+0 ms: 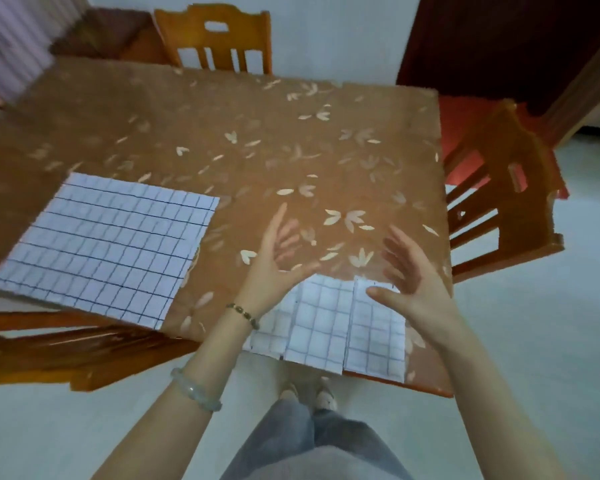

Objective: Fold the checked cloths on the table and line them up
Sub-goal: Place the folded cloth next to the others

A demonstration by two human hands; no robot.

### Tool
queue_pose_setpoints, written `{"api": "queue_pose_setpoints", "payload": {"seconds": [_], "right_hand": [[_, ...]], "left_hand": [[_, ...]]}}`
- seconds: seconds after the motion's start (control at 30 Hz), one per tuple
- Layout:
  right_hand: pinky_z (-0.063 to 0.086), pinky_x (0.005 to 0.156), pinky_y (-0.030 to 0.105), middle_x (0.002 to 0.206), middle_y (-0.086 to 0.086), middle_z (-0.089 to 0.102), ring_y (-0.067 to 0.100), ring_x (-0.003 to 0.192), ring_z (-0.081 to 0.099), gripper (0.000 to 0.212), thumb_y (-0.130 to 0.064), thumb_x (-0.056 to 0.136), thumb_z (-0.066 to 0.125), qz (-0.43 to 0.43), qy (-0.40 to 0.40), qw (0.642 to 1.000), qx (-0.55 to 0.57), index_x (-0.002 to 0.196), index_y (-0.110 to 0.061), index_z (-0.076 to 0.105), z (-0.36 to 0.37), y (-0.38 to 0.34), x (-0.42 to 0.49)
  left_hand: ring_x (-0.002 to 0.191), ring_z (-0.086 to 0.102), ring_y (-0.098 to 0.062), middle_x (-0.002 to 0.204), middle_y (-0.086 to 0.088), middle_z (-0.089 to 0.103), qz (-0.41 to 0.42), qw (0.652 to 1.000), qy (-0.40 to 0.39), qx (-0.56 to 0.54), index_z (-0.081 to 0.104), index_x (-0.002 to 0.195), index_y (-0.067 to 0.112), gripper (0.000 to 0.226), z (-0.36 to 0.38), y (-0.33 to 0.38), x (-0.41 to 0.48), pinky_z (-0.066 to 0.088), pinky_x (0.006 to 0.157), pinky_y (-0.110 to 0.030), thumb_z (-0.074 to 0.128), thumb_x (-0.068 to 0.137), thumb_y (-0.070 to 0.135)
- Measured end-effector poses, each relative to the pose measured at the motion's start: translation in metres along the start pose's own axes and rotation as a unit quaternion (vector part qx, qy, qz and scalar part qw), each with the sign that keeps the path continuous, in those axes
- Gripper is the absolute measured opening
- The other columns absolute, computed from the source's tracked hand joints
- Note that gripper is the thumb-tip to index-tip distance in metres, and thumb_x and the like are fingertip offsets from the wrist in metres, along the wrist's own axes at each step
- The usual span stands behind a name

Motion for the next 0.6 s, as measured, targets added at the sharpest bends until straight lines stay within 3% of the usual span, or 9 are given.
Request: {"api": "queue_pose_setpoints", "payload": {"seconds": [0.1, 0.2, 0.3, 0.43, 0.53, 0.6], "right_hand": [[0.033, 0.11, 0.025, 0.146, -0.02, 0.034, -0.005, 0.133, 0.035, 0.095, -0.008, 0.072, 0.079, -0.051, -0.079, 0.995, 0.039, 0.144, -0.041, 0.026, 0.039, -0.032, 0.011], [0.037, 0.109, 0.029, 0.147, -0.014, 0.035, 0.001, 0.134, 0.037, 0.098, -0.008, 0.07, 0.08, -0.089, -0.157, 0.982, 0.062, 0.145, -0.04, 0.026, 0.085, -0.057, 0.018], [0.039, 0.109, 0.036, 0.146, -0.006, 0.036, 0.003, 0.133, 0.04, 0.099, 0.001, 0.069, 0.079, -0.097, -0.225, 0.968, 0.063, 0.144, -0.038, 0.027, 0.131, -0.068, 0.024], [0.045, 0.1, 0.025, 0.141, -0.015, 0.042, 0.002, 0.127, 0.047, 0.113, -0.035, 0.047, 0.093, -0.108, -0.303, 0.945, 0.056, 0.14, -0.043, 0.029, 0.199, -0.084, 0.016], [0.047, 0.099, 0.026, 0.143, -0.008, 0.043, 0.005, 0.124, 0.051, 0.111, -0.017, 0.054, 0.09, -0.118, -0.328, 0.936, 0.056, 0.143, -0.039, 0.027, 0.246, -0.094, 0.008], [0.048, 0.096, 0.026, 0.143, -0.006, 0.044, 0.008, 0.124, 0.052, 0.117, -0.032, 0.044, 0.095, -0.116, -0.339, 0.932, 0.059, 0.14, -0.043, 0.03, 0.278, -0.101, -0.001]], "left_hand": [[0.128, 0.047, -0.005, 0.147, 0.008, 0.039, 0.013, 0.995, 0.082, -0.058, 0.012, 0.14, 0.055, 0.103, -0.053, 0.017, -0.038, 0.041, 0.107, -0.034, 0.083, 0.067, 0.039], [0.127, 0.049, -0.005, 0.148, 0.005, 0.038, 0.015, 0.984, 0.16, -0.073, 0.009, 0.141, 0.051, 0.109, -0.102, 0.027, -0.078, 0.043, 0.105, -0.03, 0.084, 0.062, 0.044], [0.124, 0.052, -0.004, 0.146, 0.003, 0.038, 0.012, 0.969, 0.233, -0.08, 0.0, 0.147, 0.041, 0.114, -0.143, 0.027, -0.117, 0.044, 0.103, -0.026, 0.079, 0.067, 0.022], [0.123, 0.053, -0.008, 0.14, 0.007, 0.042, 0.015, 0.94, 0.33, -0.087, 0.0, 0.144, 0.045, 0.116, -0.196, 0.02, -0.18, 0.045, 0.102, -0.029, 0.078, 0.064, 0.014], [0.122, 0.054, -0.008, 0.138, 0.011, 0.042, 0.017, 0.928, 0.361, -0.092, 0.0, 0.144, 0.045, 0.115, -0.233, 0.015, -0.219, 0.046, 0.1, -0.028, 0.077, 0.064, 0.012], [0.124, 0.052, -0.011, 0.139, 0.01, 0.041, 0.019, 0.923, 0.372, -0.092, -0.001, 0.145, 0.045, 0.116, -0.26, 0.011, -0.24, 0.047, 0.1, -0.029, 0.077, 0.065, 0.011]]}}
Point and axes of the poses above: each hand's wrist, its own x-axis towards the middle knuckle, its own z-axis out of the palm, y = z × x, the point moved 9 cm from there along x, towards the middle knuckle
